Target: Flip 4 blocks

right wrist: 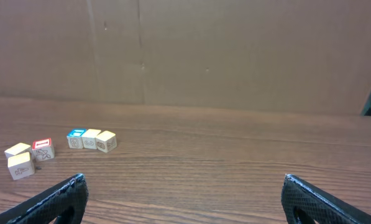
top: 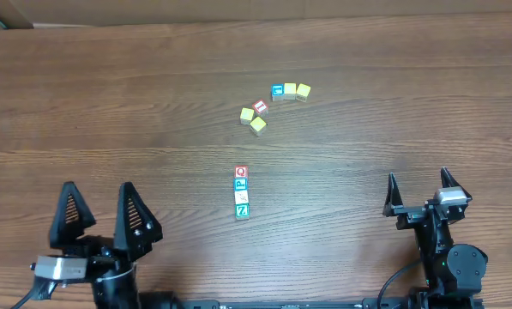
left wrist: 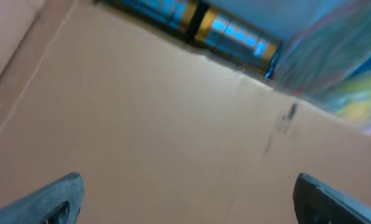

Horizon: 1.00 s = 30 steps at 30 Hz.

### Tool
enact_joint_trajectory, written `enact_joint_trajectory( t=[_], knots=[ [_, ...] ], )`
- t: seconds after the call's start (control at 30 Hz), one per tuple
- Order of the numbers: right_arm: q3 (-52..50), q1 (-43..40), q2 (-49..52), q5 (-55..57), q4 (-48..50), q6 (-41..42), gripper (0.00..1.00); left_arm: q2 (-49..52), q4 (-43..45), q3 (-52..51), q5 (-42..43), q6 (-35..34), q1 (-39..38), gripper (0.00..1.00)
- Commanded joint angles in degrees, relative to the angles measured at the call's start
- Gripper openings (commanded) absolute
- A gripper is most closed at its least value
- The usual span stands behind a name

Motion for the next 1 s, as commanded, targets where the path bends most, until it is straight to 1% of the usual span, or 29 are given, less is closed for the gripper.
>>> enact_joint_trajectory(
  t=[0.0, 0.1, 0.37, 0.53, 0.83, 0.9, 0.97],
  knots=[
    [-0.61, -0.15, -0.46, -0.33, 0.24, -0.39, 1.00, -0.66, 10.12, -8.57, 1.36, 1.11, -0.42, 1.00],
    [-0.61, -0.15, -0.46, -0.31, 0.24, -0.39, 1.00, -0.66, 17.31, -15.45, 1.90, 1.14, -0.42, 1.00],
    [-0.61, -0.15, -0.46, -0.31, 0.24, -0.39, 1.00, -0.66, 18.23, -23.02, 1.90, 1.14, -0.42, 1.00],
    [-0.61, -0.15, -0.46, -0.31, 0.24, -0.39, 1.00, -0.68, 10.54, -23.45, 1.88, 1.49, -0.42, 1.00],
    [-0.61, -0.15, -0.46, -0.31, 0.24, -0.39, 1.00, -0.68, -14.05, -23.45, 2.19, 7.61, -0.42, 1.00],
    [-0.61, -0.15, -0.46, -0.31, 0.24, -0.39, 1.00, -0.68, -13.79, -23.45, 4.85, 12.92, -0.42, 1.00],
    [-0.61, -0.15, -0.46, -0.31, 0.24, -0.39, 1.00, -0.68, -13.75, -23.45, 6.36, 16.00, -0.42, 1.00]
  ],
)
